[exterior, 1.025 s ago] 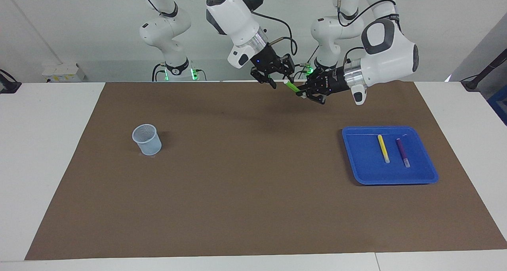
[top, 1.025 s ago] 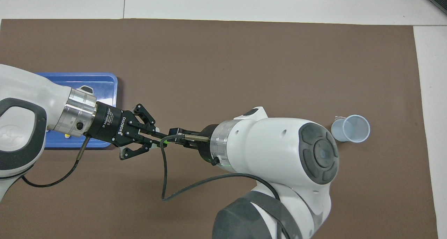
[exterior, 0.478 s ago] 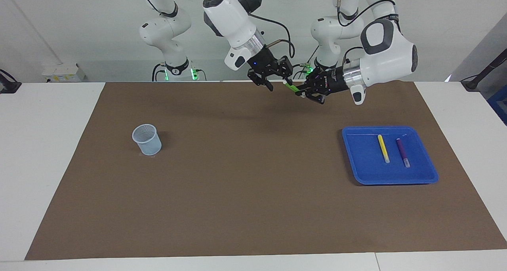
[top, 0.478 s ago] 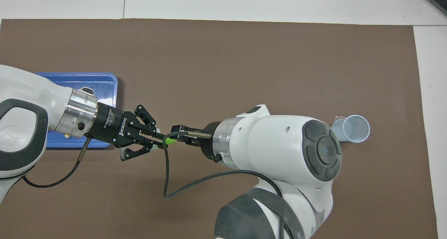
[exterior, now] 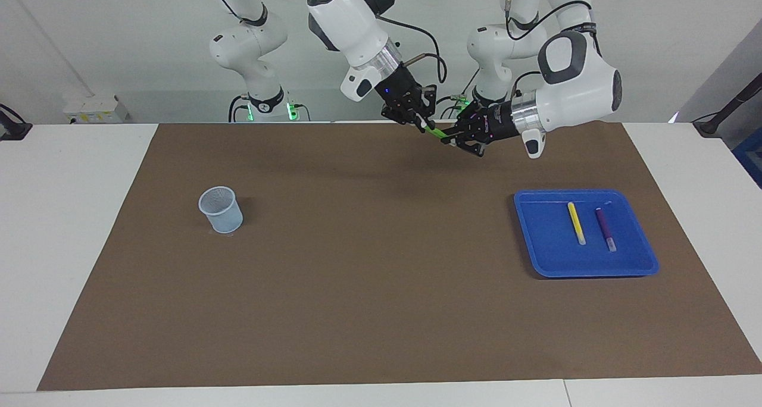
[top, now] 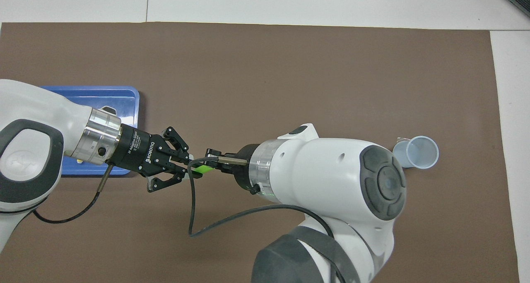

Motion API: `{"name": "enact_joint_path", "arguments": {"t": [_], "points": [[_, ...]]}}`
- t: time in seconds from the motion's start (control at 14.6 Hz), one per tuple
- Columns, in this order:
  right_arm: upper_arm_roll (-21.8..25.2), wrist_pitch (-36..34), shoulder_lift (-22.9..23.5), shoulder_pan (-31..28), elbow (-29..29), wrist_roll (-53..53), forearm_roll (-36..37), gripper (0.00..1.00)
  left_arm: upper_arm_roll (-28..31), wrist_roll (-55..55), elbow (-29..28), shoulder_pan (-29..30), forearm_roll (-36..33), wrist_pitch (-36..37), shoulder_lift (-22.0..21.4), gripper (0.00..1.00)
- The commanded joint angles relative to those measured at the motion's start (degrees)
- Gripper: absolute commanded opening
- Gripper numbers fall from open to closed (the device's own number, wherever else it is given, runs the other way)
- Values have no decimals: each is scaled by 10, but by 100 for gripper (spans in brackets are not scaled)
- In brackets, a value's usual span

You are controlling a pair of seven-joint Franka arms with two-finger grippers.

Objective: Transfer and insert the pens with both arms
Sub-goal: 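Close the right gripper on the pen while the left gripper opens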

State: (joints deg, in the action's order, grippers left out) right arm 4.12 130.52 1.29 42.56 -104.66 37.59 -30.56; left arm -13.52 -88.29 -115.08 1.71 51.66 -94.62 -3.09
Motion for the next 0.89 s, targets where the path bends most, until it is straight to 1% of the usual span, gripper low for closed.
{"name": "enact_joint_path", "arguments": {"t": [0.0, 0.07, 0.14, 0.2, 0.27, 0.48, 0.61, 0.82], "points": [[2, 0, 1, -12, -14, -19, -3, 0, 11, -14, -12, -12, 18, -2, -24, 0], [2, 0, 1, -12, -14, -20, -3, 0, 12, -16, -12, -19, 18, -4, -24, 0], [2, 0, 1, -12, -14, -20, -3, 0, 11, -14, -12, -21, 18, -5, -24, 10], [2, 0, 1, -12, -14, -19, -3, 0, 11, -14, -9, -22, 18, -6, -23, 84], [2, -1, 1, -12, -14, -19, -3, 0, 12, -15, -9, -29, 18, -6, -24, 100], [5, -17, 0, -19, -14, -34, 7, 0, 12, -15, -12, -32, 17, -16, -39, 100], [5, -54, 0, -52, -12, -80, 20, 0, 12, -10, -13, -32, 12, -33, -51, 100], [5, -104, -1, -99, -11, -159, 49, 0, 13, 24, -15, -24, 3, -31, -53, 100]]}}
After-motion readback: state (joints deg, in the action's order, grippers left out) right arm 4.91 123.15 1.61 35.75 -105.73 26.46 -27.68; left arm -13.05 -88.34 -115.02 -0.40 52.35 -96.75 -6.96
